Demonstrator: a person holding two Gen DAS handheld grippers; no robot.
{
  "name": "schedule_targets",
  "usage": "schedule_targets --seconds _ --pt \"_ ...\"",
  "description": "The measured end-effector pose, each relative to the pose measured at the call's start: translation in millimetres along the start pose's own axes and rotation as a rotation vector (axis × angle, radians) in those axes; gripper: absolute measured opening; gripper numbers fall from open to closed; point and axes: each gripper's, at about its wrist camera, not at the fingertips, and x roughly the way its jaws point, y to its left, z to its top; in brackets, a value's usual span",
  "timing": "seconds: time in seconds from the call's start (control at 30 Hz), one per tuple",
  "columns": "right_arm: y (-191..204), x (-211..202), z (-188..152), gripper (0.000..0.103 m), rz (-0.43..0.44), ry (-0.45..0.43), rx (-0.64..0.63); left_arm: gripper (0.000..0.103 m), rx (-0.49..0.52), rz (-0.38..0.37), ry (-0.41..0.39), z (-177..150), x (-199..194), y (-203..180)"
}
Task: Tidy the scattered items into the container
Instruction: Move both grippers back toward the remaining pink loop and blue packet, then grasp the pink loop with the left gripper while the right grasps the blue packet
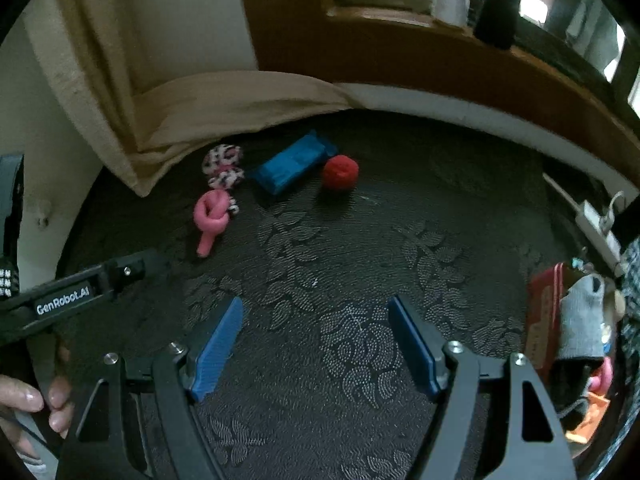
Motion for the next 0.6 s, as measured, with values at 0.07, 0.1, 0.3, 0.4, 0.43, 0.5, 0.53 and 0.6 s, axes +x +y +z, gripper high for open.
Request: schedule_targets --seconds 0.07,0.1,0.3,0.4,0.43,0.5,0.53,0.6 --pt "-10 9 2 0.078 0.023 0.013 0.044 0.066 -0.006 0.002 0.011 4 8 2" --pt "-13 13 4 0.078 0.031 0.020 0.059 0.066 -0.009 0.003 0.016 6 11 3" --pt "-24 40 17 0.078 0.058 0.047 0.120 0.066 -0.020 0.011 0.029 24 33 4" --pt "-26 51 26 0.078 0.066 0.053 0.136 0.066 -0.012 0.016 0.034 34 45 2" --pt "-26 56 30 0.078 0.071 0.056 0.143 0.066 -0.009 0.019 0.037 37 50 1" --pt "-26 63 38 0.078 0.087 0.061 0.156 0.066 -0.006 0.024 0.044 42 60 2" --pt "-25 68 43 0.078 0.098 0.063 0.164 0.066 -0.004 0.027 0.047 44 65 2" --pt "-22 77 53 0.078 0.119 0.071 0.178 0.066 -0.002 0.032 0.055 49 75 3"
